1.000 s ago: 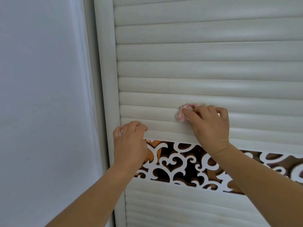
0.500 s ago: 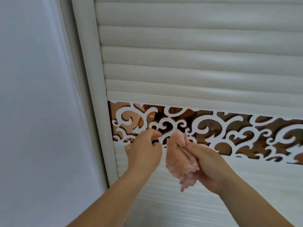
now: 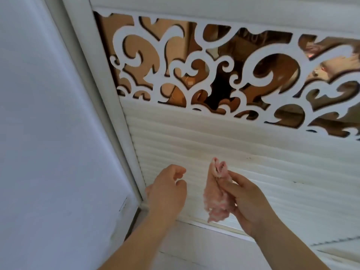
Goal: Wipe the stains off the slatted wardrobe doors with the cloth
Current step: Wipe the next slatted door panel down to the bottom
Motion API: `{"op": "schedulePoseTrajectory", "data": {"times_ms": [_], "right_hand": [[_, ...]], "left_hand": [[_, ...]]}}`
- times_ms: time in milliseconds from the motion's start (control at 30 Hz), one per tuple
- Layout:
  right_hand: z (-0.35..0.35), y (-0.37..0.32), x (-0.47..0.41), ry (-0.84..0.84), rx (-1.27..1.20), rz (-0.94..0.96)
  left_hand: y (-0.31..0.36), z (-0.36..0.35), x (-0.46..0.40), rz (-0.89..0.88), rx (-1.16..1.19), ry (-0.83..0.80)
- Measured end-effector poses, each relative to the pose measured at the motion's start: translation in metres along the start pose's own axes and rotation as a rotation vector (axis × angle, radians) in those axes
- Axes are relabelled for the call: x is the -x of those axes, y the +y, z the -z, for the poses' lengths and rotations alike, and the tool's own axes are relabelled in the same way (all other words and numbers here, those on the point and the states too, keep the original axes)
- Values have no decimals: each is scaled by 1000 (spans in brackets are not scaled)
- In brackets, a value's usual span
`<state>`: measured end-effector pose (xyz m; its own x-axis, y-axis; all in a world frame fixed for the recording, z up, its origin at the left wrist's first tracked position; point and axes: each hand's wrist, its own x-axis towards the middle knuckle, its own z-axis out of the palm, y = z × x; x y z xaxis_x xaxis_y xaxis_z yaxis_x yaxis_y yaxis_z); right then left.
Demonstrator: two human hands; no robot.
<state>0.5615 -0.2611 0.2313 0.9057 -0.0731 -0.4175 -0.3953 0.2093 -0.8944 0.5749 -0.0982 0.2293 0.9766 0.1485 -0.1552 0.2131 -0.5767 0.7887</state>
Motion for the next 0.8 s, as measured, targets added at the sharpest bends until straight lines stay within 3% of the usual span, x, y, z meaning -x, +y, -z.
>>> {"op": "schedulePoseTrajectory", "data": {"times_ms": [300,533,667,800], "right_hand": [[52,41,-19,88,201,170],[51,30,-29,166,194,406],[37,24,-38,331,389,688],[32,31,-73,515,840,1119]], "left_hand": [[-28,-61,-1,149,-20,38],[-28,-76,-22,162,-22,195],[-38,-77,-39,135,25,240],[-50,-79,-63,99,29,307]]}}
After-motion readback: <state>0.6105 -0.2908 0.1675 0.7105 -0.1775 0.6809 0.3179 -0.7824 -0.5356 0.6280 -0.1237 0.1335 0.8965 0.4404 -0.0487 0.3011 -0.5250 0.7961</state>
